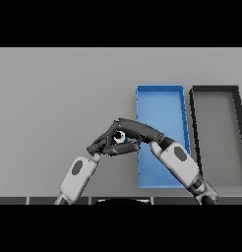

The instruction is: Pick up the blue pipe and place it into the blue bin.

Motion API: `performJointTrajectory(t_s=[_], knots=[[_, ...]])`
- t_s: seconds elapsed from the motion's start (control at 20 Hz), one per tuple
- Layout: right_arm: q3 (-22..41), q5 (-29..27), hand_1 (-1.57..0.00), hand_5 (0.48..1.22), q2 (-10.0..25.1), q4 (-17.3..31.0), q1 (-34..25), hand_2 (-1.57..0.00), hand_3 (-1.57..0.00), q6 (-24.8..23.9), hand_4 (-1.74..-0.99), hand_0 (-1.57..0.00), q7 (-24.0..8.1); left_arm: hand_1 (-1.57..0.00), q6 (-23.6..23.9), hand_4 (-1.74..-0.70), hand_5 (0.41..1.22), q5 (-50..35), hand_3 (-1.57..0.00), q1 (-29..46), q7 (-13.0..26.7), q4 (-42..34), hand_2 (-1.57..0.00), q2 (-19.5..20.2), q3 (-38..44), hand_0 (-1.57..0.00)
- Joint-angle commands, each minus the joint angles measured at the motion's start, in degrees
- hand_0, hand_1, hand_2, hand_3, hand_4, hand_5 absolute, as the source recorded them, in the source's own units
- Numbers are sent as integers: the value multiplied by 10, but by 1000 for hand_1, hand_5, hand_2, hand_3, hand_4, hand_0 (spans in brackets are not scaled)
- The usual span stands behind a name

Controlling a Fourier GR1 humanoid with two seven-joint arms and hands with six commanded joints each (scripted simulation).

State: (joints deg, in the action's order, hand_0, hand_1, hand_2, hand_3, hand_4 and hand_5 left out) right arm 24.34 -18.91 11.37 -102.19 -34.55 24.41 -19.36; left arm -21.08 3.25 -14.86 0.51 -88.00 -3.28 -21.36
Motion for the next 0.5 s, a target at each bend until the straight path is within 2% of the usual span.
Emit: performJointTrajectory(t_s=[0.0, 0.15, 0.2, 0.25, 0.3, 0.4, 0.45], knots=[[1, -2, -1533, 1160, 0, -1, 2, -1535, -1501, -5, -1721, -1533, 6, -1571, 0, -1731, 1221, 3, -1426, 4, 0, -8, -1571, 3, 1, -1571], [3, 12, -1551, 1190, -7, -7, 0, -1552, -1535, -23, -1731, -1551, -2, -1571, 18, -1724, 1221, 29, -1454, 5, -38, -5, -1571, 3, -2, -1571], [3, 19, -1555, 1196, -5, -6, 3, -1556, -1542, -25, -1733, -1555, 4, -1342, 28, -1599, 1221, 47, -1166, 1, -40, -1, -1293, 4, -1, -1462], [3, 19, -1558, 1201, -2, -4, 2, -1559, -1548, -23, -1734, -1558, 7, -1073, 11, -1475, 1221, 45, -933, 6, -39, -4, -1034, 12, -1, -1169], [5, 14, -1561, 1205, -5, -4, 1, -1561, -1553, -25, -1736, -1561, -3, -858, -8, -1372, 1221, 42, -746, 8, -39, -7, -827, 20, 1, -935], [9, 9, -1565, 1211, -12, -16, 1, -1565, -1559, -36, -1738, -1565, -28, -549, -35, -1206, 1221, 55, -477, 2, -47, -5, -529, 27, 4, -598], [5, 7, -1566, 1213, -7, -16, 2, -1566, -1562, -36, -1738, -1566, -30, -439, -37, -1136, 1132, 65, -381, 4, -29, -12, -423, 25, 5, -478]])
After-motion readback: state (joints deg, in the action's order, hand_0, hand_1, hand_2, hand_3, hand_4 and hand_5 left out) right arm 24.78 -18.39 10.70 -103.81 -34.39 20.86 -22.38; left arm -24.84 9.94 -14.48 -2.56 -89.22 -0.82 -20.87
